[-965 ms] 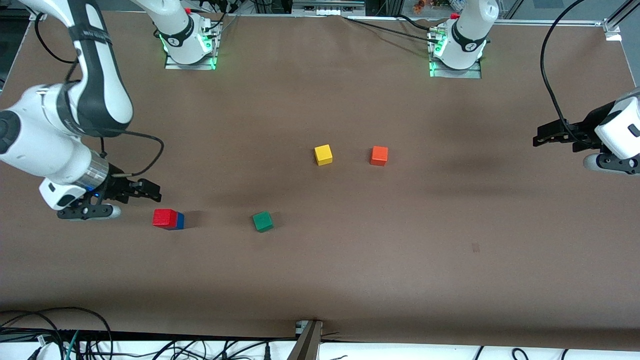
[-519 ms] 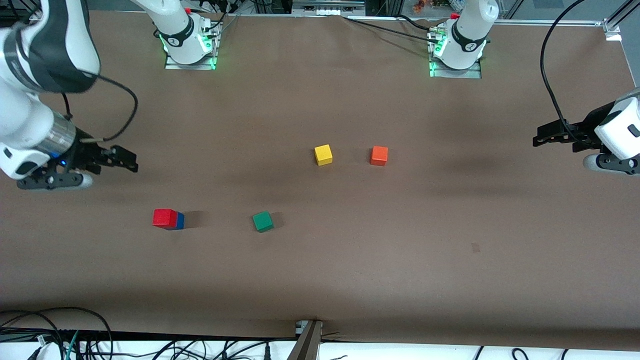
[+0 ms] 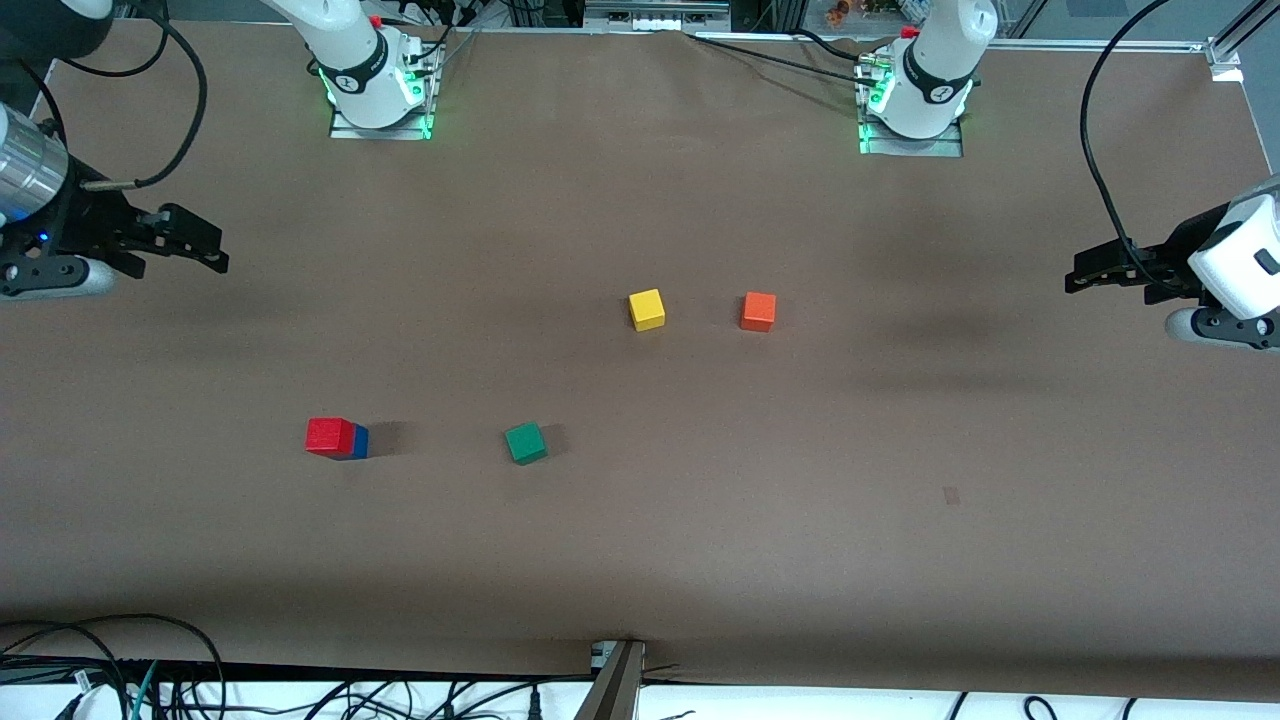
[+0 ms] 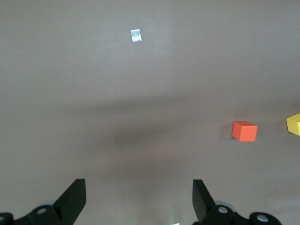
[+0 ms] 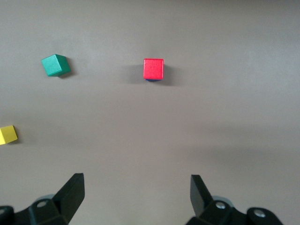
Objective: Pass red block to right arm, stack on blue
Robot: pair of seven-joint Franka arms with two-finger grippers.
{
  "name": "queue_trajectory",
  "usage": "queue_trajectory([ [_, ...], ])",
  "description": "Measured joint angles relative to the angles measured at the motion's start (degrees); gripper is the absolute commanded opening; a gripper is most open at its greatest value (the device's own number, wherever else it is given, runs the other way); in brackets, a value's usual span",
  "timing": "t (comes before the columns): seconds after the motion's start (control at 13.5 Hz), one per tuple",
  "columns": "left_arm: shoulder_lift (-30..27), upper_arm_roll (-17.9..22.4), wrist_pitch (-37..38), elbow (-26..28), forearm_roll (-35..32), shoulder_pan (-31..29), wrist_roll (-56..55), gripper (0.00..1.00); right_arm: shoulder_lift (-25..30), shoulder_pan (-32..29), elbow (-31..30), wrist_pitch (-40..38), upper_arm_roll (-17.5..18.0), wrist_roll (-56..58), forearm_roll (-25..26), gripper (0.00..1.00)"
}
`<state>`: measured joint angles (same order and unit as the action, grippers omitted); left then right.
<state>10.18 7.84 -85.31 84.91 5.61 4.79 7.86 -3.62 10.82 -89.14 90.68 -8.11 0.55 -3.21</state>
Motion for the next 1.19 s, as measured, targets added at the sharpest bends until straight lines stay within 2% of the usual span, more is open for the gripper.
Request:
queue_trajectory([
  [0.37, 0.0, 0.0, 0.0, 0.0, 0.0, 0.0, 0.0, 1.0, 2.2, -0.1, 0.9, -5.3, -0.7, -0.2, 1.0, 1.0],
  [0.74, 0.0, 0.0, 0.0, 0.0, 0.0, 0.0, 0.0, 1.0, 3.8, -0.1, -0.3, -7.0, -0.6, -0.1, 3.5, 1.0],
  [1.19, 0.0, 0.0, 0.0, 0.0, 0.0, 0.0, 0.0, 1.0, 3.8, 0.1, -0.3, -8.4, -0.1, -0.1, 3.6, 1.0],
])
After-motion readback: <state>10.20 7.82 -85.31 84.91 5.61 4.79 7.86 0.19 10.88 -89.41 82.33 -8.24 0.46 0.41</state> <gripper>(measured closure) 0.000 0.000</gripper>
